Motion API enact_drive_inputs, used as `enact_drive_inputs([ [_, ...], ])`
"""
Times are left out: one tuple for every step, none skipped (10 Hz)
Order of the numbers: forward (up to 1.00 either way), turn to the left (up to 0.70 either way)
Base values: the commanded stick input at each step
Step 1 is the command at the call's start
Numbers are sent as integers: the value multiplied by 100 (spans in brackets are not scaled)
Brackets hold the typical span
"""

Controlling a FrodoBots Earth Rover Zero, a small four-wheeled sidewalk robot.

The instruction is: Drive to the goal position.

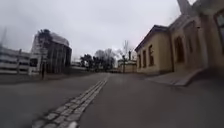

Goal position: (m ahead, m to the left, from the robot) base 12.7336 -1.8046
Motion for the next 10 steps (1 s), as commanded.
enact_drive_inputs([
  [100,1],
  [100,1],
  [100,1],
  [100,1],
  [100,1],
  [100,-19],
  [100,-39],
  [100,-39],
  [100,-39],
  [100,-39],
])
